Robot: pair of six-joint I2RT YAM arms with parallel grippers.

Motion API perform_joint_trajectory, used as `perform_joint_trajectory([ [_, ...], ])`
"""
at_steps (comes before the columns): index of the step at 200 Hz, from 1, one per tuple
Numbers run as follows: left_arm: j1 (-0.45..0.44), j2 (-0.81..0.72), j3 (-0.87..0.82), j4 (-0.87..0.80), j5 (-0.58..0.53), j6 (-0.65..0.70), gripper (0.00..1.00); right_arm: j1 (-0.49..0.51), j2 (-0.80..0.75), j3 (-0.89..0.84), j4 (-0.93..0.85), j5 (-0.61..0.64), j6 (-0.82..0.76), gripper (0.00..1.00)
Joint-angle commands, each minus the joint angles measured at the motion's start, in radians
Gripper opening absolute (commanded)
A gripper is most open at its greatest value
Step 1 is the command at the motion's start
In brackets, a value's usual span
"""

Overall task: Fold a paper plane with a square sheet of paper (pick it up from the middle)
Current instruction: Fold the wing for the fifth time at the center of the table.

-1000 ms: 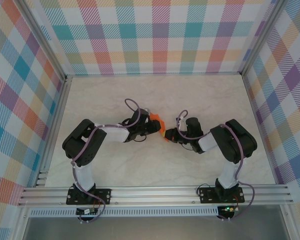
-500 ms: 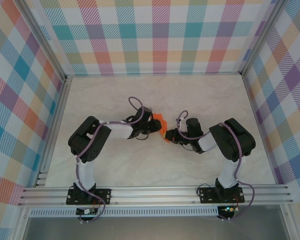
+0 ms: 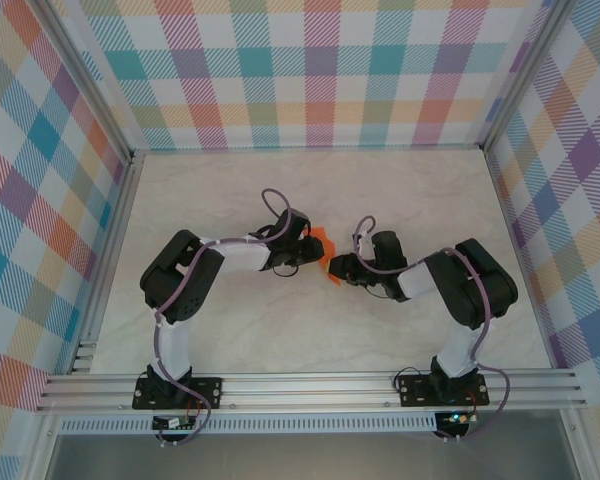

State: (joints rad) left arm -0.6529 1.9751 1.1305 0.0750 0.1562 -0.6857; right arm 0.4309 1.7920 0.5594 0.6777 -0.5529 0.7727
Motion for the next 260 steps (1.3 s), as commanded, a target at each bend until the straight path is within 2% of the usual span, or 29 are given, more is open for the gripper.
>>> perform_joint_trajectory([
  [1,-0.002,0.037,0.023,-0.046,-0.019,0.019,0.32,-0.006,-0.01,0.042,-0.109,0.026,-0.057,0.28],
  [63,-0.002,0.03,0.035,-0.049,-0.012,0.01,0.32,-0.006,-0.007,0.134,-0.31,0.094,-0.215,0.3],
  [103,-0.002,0.03,0.045,-0.064,-0.019,0.005,0.32,-0.006,-0.089,0.137,-0.356,0.109,-0.275,0.32],
  [141,-0.002,0.038,0.052,-0.07,-0.02,0.004,0.32,-0.006,-0.147,0.156,-0.427,0.174,-0.334,0.32],
  [164,-0.002,0.042,0.055,-0.07,-0.018,0.002,0.32,-0.006,-0.117,0.213,-0.519,0.187,-0.377,0.3],
  [182,-0.002,0.041,0.06,-0.071,-0.017,0.001,0.31,-0.006,-0.088,0.235,-0.532,0.22,-0.387,0.24],
  [208,-0.002,0.04,0.061,-0.069,-0.016,0.0,0.31,-0.005,-0.051,0.286,-0.566,0.272,-0.397,0.22],
  [260,-0.002,0.04,0.068,-0.061,-0.01,-0.01,0.31,-0.006,0.043,0.356,-0.608,0.217,-0.422,0.19],
])
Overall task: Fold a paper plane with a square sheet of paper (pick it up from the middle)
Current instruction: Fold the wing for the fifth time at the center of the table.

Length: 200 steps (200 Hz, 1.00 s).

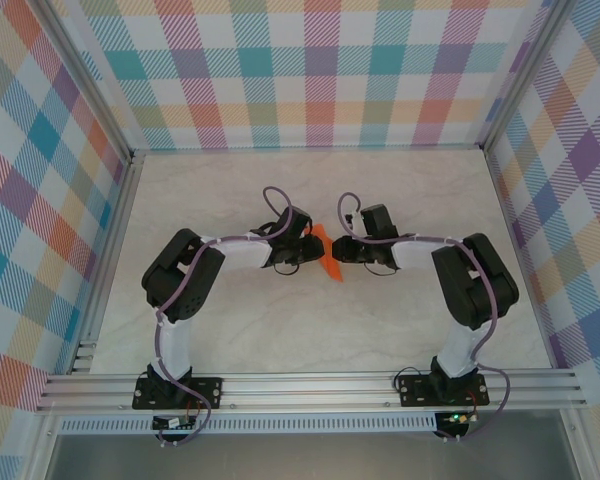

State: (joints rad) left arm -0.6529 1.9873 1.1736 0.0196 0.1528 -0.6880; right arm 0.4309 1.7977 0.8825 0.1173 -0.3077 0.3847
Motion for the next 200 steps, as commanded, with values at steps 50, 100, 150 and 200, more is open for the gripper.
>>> perform_joint_trajectory([
  [50,-0.002,0.006,0.019,0.009,0.011,-0.02,0.31,-0.005,0.079,0.058,-0.088,-0.03,-0.038,0.16],
  [100,-0.002,-0.035,0.0,0.096,0.062,-0.062,0.31,-0.006,0.101,0.075,-0.117,-0.034,-0.03,0.11],
  [150,-0.002,0.006,0.036,0.071,0.022,-0.098,0.31,-0.005,0.111,0.078,-0.117,-0.045,-0.023,0.1],
  [200,-0.002,0.049,0.062,0.026,-0.048,-0.17,0.31,-0.006,0.109,0.072,-0.103,-0.066,-0.001,0.11],
])
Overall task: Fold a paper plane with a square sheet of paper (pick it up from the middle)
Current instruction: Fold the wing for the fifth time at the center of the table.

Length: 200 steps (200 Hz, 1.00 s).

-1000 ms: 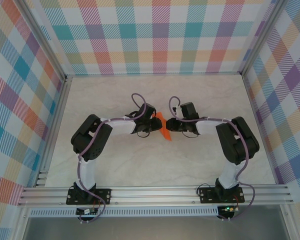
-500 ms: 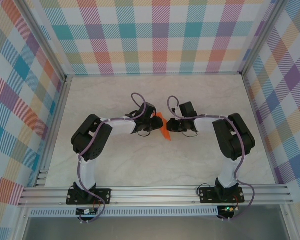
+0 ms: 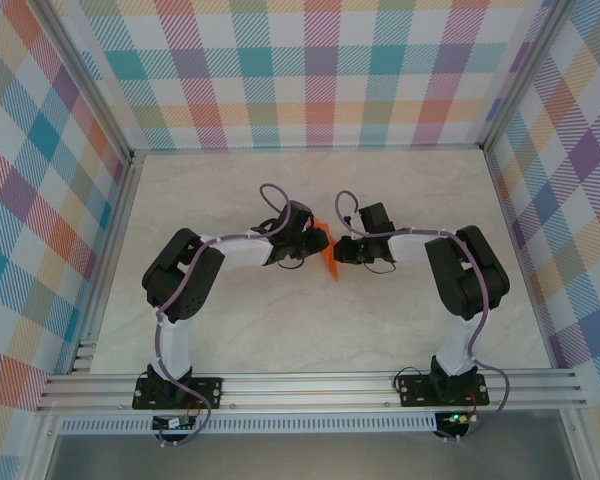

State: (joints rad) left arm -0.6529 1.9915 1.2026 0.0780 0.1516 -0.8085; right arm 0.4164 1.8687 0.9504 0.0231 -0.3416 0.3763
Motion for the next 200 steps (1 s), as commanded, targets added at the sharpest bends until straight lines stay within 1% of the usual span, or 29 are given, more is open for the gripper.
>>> perform_joint_trajectory([
  [1,-0.002,0.045,0.033,-0.032,-0.048,-0.051,0.31,0.009,0.039,0.004,-0.007,-0.034,0.008,0.11],
  [45,-0.004,0.073,0.051,-0.039,-0.06,-0.088,0.31,0.009,0.034,0.0,0.006,-0.059,0.03,0.11],
  [81,-0.006,0.078,0.06,-0.034,-0.063,-0.108,0.29,0.009,0.01,-0.004,0.01,-0.056,0.056,0.11],
  [89,-0.008,0.077,0.063,-0.042,-0.069,-0.11,0.29,0.009,-0.005,-0.01,0.015,-0.056,0.064,0.13],
  [104,-0.008,0.077,0.066,-0.059,-0.079,-0.116,0.29,0.009,-0.052,-0.031,0.027,-0.048,0.079,0.19],
  [129,-0.01,0.082,0.074,-0.089,-0.095,-0.13,0.29,0.009,-0.125,-0.07,0.037,-0.009,0.087,0.27],
  [144,-0.01,0.083,0.079,-0.1,-0.099,-0.136,0.28,0.017,-0.164,-0.098,0.041,0.031,0.084,0.29],
  [176,-0.009,0.084,0.092,-0.127,-0.104,-0.153,0.28,0.081,-0.22,-0.151,0.084,0.109,0.065,0.33],
  [200,-0.011,0.089,0.101,-0.135,-0.099,-0.166,0.28,0.135,-0.212,-0.155,0.111,0.156,0.052,0.37],
])
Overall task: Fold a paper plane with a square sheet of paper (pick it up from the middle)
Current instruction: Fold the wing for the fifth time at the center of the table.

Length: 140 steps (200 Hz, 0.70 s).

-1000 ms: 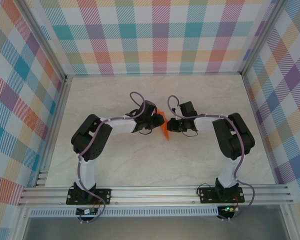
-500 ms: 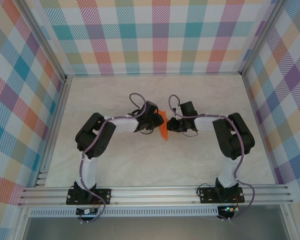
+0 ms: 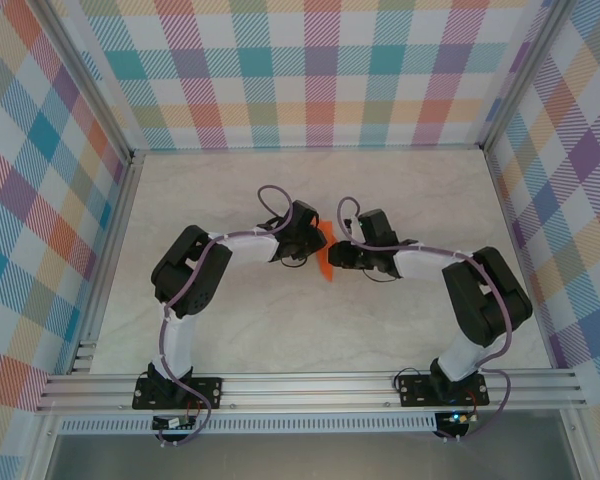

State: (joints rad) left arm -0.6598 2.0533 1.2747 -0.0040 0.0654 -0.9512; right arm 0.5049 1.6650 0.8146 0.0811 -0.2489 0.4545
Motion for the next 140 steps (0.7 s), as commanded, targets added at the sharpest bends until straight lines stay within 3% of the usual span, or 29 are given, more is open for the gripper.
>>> perform_joint_trajectory([
  [1,-0.004,0.027,0.029,-0.053,-0.012,-0.024,0.28,0.048,-0.007,-0.02,0.055,0.066,-0.027,0.37],
  [36,-0.004,0.026,0.037,-0.068,-0.012,-0.041,0.28,0.09,0.036,-0.019,0.092,0.117,-0.037,0.43],
  [140,-0.004,0.028,0.052,-0.073,0.0,-0.073,0.28,0.149,0.136,-0.037,0.17,0.284,-0.092,0.39],
])
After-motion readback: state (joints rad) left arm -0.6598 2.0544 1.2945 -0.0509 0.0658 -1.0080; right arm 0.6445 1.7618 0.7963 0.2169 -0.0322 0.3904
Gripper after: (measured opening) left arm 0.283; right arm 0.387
